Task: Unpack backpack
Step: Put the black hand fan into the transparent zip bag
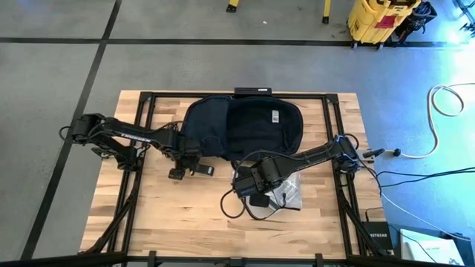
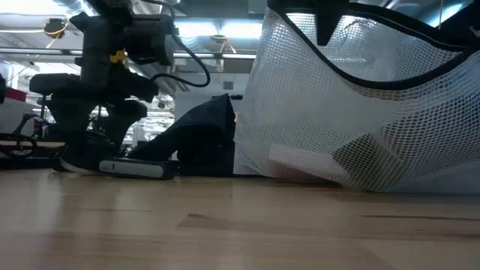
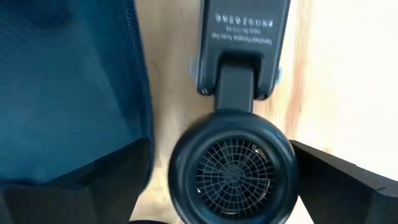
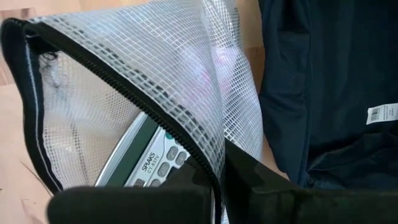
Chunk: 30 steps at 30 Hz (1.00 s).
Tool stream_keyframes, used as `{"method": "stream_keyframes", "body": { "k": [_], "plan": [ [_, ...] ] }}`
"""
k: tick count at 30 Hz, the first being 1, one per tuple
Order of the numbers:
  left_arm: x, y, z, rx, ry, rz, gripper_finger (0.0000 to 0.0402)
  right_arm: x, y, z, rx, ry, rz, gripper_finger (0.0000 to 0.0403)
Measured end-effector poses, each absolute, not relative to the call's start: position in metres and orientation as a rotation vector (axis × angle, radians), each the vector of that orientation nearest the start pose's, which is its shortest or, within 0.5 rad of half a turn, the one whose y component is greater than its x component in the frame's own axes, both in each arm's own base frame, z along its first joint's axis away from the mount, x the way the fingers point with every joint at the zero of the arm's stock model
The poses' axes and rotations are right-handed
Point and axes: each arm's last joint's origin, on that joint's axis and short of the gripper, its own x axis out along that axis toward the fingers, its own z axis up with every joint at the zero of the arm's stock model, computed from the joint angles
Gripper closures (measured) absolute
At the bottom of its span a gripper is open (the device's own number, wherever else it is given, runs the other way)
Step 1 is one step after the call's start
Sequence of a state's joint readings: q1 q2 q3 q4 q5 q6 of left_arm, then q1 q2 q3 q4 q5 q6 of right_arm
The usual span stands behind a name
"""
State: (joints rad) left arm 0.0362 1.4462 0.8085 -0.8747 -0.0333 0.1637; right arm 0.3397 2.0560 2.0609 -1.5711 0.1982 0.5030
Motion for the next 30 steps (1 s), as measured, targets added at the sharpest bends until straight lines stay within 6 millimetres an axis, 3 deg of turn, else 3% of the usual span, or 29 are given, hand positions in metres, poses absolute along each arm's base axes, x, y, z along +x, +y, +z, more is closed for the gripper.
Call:
{"method": "stream_keyframes", "body": {
  "k": [22, 30],
  "plan": [
    [0.223, -0.001, 0.168, 0.139, 1.561, -0.036, 0.0134, 0.368, 0.124, 0.302, 0.010, 1.483, -0.264, 0.0403],
    [0.224, -0.008, 0.168, 0.141, 1.552, -0.040, 0.0138, 0.368, 0.124, 0.302, 0.010, 1.483, -0.264, 0.0403]
  ]
}}
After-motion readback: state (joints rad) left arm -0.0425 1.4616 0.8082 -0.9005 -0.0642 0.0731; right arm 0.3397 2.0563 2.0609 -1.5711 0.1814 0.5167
